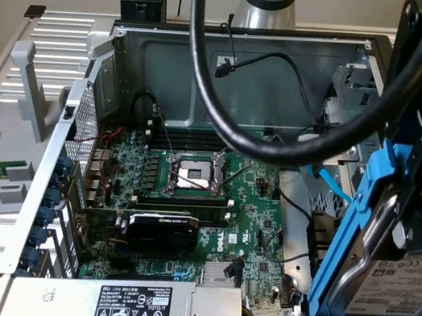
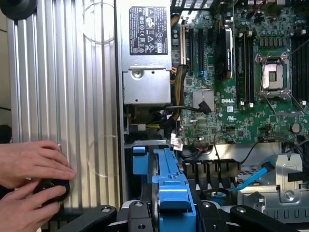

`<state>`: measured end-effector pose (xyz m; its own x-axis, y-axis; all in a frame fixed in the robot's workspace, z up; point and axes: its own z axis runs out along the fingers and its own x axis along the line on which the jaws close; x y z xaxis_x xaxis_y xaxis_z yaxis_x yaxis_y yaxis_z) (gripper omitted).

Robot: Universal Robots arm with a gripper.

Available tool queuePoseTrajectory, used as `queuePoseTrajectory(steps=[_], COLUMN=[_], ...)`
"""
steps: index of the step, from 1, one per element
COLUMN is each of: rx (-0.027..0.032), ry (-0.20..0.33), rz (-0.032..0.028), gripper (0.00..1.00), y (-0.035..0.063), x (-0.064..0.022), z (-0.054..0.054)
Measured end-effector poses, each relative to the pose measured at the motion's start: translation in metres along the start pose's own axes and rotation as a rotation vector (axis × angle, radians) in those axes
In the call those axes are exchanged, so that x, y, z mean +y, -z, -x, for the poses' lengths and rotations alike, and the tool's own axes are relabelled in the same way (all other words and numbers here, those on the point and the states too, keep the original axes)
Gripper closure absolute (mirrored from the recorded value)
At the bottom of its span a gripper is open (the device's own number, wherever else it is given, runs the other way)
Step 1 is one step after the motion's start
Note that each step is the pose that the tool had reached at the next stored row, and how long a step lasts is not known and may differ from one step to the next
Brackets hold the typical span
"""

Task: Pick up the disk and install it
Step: 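Insert the disk into the insertion slot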

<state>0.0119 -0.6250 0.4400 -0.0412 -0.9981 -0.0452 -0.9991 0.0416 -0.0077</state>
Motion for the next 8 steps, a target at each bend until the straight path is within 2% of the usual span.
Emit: queuePoseTrajectory(steps=[8], rx=[-0.0001], ry=[0.000], rz=[0.0004], gripper=[0.63], y=[-0.0077], x=[0.0001], z=[0.0012])
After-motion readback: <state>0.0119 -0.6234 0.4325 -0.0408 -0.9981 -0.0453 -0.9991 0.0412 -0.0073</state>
